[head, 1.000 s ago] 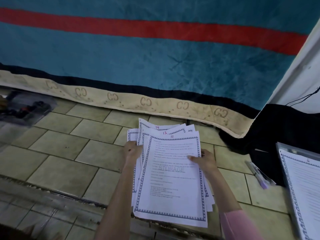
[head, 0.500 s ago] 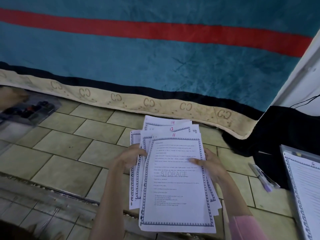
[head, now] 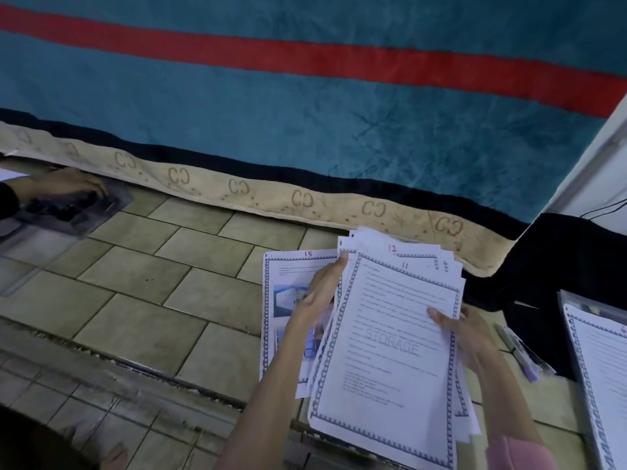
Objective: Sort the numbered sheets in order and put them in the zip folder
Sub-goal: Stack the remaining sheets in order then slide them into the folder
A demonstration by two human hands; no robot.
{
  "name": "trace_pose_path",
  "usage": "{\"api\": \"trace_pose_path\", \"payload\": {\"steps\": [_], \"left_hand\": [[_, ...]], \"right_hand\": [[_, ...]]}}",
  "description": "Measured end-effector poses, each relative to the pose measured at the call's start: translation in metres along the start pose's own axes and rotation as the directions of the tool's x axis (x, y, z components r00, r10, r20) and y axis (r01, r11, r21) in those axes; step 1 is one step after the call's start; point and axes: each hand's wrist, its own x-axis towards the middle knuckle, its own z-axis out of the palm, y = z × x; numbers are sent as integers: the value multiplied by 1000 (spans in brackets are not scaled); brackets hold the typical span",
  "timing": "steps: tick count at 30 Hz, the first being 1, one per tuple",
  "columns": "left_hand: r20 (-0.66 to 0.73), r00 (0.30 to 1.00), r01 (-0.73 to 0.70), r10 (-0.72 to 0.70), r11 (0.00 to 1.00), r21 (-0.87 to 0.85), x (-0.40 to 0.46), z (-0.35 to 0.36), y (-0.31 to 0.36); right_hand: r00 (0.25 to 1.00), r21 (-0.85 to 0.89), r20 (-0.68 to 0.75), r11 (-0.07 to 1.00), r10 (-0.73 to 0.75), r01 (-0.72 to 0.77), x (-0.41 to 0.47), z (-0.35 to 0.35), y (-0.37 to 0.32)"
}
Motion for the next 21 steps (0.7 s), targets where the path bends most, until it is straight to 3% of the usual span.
{"api": "trace_pose_path", "payload": {"steps": [1, 3, 5, 6, 9, 12, 16, 19, 21], "left_hand": [[-133, 990, -30, 54, 984, 175, 1, -7, -4], [-484, 872, 187, 80, 858, 478, 2, -24, -15], [-639, 769, 414, -18, 776, 476, -5, -41, -25], [-657, 751, 457, -64, 769, 448, -3, -49, -32], [-664, 742, 400, -89, 854, 332, -3, -58, -36], [-526, 848, 209, -71, 956, 208, -8, -55, -32], [-325, 945, 66, -24, 991, 119, -22, -53, -20], [-316, 948, -33, 35, 999, 13, -30, -52, 3], [-323, 934, -164, 152, 986, -11, -37, -39, 28]], "right_hand": [[1000, -8, 14, 1000, 6, -5, 0, 2, -1], [999, -46, 33, 999, 10, -8, 3, 13, -2], [1000, -102, 12, 995, -12, 13, 5, 33, -4], [1000, -117, -8, 993, -31, 30, 6, 45, -4], [992, -266, 6, 956, -123, 120, 7, 81, -1], [994, -310, 51, 945, -92, 103, 4, 106, 1], [998, -203, 60, 979, -7, 19, -6, 109, -1], [995, -44, 101, 999, 17, -12, -18, 92, -19], [989, 90, 113, 992, -97, 88, -31, 79, -45]]}}
